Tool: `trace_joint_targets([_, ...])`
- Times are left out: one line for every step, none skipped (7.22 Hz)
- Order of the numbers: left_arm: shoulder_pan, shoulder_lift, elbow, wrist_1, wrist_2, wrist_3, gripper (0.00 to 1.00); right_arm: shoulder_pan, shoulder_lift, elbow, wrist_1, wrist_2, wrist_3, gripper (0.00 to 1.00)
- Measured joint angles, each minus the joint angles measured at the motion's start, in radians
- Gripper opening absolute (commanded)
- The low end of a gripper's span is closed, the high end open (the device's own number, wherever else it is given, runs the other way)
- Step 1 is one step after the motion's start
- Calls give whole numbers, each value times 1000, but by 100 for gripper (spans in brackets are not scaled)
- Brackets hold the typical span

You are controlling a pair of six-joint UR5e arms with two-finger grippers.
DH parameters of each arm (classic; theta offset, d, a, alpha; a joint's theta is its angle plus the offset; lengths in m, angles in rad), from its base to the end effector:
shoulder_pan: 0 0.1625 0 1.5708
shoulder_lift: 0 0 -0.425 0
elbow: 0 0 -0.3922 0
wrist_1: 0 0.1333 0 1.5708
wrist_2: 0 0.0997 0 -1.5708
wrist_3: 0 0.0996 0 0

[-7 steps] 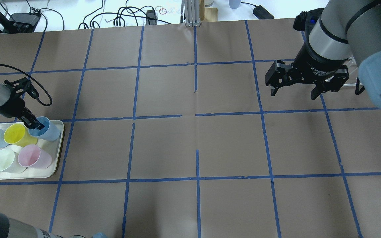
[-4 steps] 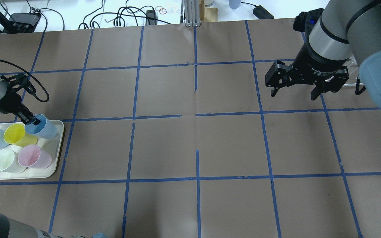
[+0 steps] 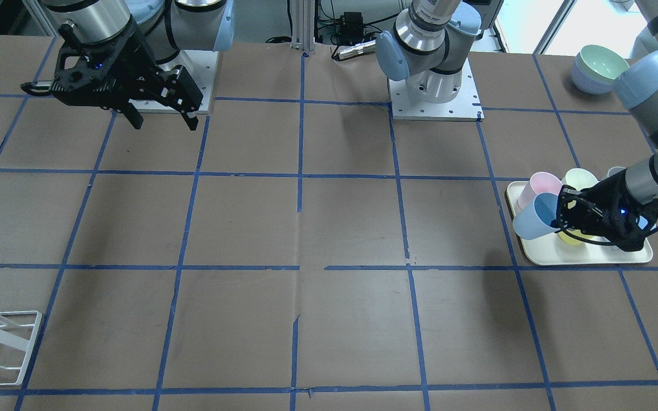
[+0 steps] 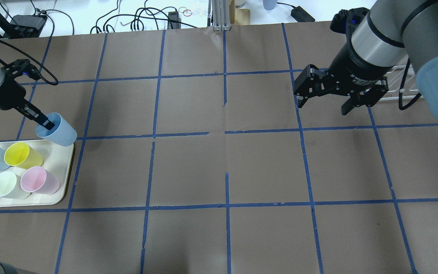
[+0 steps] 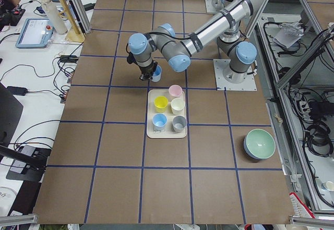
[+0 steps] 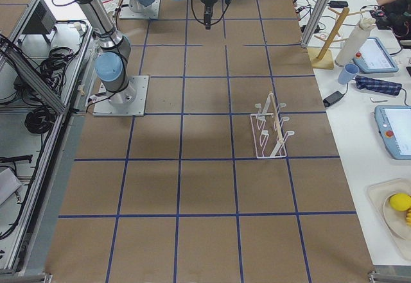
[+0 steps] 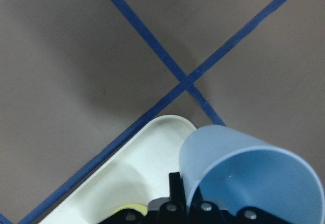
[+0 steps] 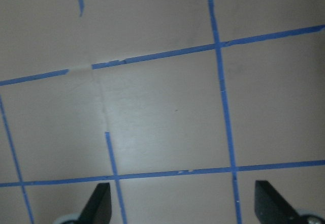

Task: Transfer IKEA cup to right arm and place on rack

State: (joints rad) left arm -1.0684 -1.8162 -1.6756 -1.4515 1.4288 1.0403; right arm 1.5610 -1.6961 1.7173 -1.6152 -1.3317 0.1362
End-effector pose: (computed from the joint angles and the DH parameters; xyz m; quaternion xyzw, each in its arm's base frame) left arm 0.1338 -0.5496 0.3214 -0.2554 -0.9574 -0.0333 0.1306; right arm 0.1526 -0.4424 0.4814 0.0710 0.9903 -0.0040 0.1197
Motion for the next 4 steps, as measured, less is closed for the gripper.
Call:
trace_joint_targets([-30,26,17,-90,-93,-127,0,-2,0,-3,0,137,0,100])
trace_joint_targets([-56,52,24,-177,-213,-231,0,-5,0,-7,-1,293,0,100])
trace_joint_targets([-72,78,26,-276,-359,-293,0,-13,0,-10,1,448,0,100])
trace_joint_targets([-79,103,26,-384,-524,-324,0,-34,0,-8,14,597,0,100])
